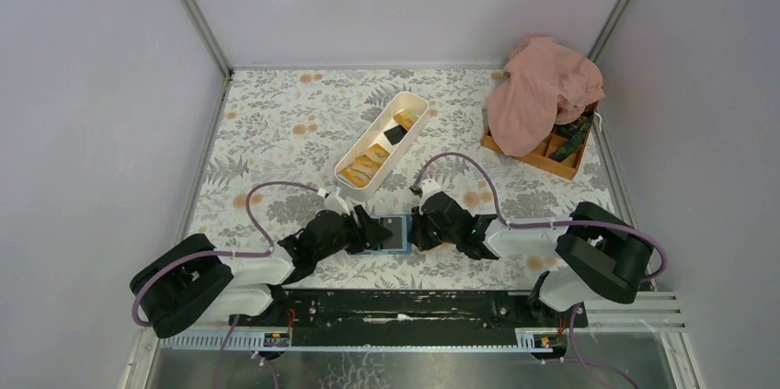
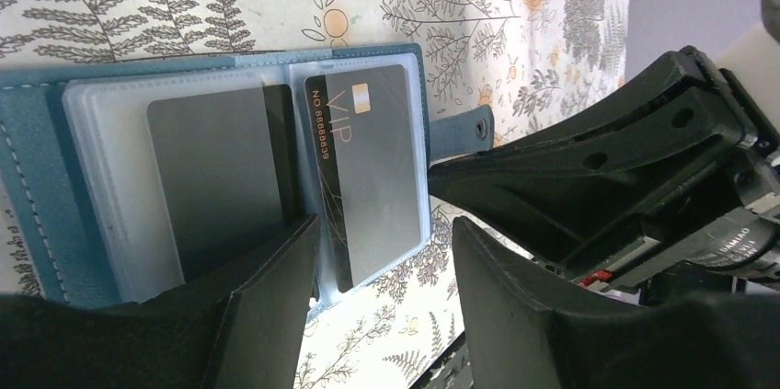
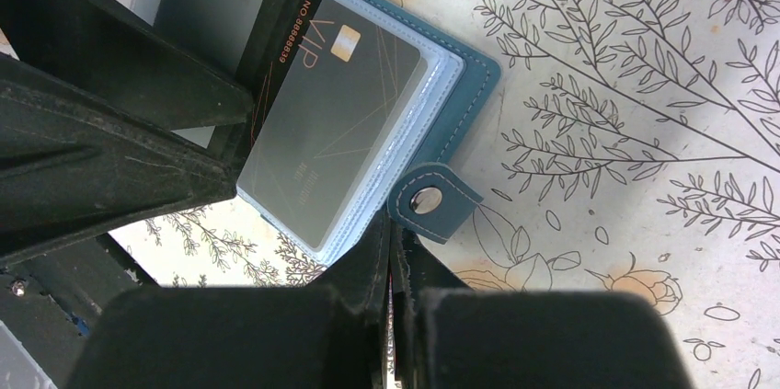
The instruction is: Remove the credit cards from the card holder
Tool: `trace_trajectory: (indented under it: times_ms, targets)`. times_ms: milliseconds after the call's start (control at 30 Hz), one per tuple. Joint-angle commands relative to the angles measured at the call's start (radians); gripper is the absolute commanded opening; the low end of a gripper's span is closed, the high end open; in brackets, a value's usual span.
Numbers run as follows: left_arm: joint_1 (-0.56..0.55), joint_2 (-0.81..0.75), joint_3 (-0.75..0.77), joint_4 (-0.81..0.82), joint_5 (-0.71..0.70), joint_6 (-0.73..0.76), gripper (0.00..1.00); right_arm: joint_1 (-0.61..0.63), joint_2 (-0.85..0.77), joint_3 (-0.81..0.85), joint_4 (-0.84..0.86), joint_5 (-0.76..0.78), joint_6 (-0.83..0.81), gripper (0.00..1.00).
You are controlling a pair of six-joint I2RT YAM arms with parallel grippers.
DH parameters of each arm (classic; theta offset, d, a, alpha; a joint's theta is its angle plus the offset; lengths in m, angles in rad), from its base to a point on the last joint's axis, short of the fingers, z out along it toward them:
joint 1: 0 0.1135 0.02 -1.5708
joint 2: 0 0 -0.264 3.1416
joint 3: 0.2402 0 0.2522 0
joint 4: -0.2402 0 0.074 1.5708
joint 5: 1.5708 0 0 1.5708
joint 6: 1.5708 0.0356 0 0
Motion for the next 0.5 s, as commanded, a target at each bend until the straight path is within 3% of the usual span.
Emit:
trace_trajectory:
  times_ms: [0,200,467]
  targets:
    - [0.02,0.026,-0.063,0.169,0.057,-0.027,0.62,-0.008,0.01,-0.024,-0.011,-0.012,-0.015,0.0]
    - [0.031,0.077,-0.072,0.252,0.093,-0.028,0.61,-0.008,0.026,-0.031,0.011,-0.029,-0.008,0.0]
    - [0.063,0.272,-0.139,0.642,0.179,-0.092,0.6,-0.008,0.045,-0.04,0.033,-0.051,-0.004,0.0]
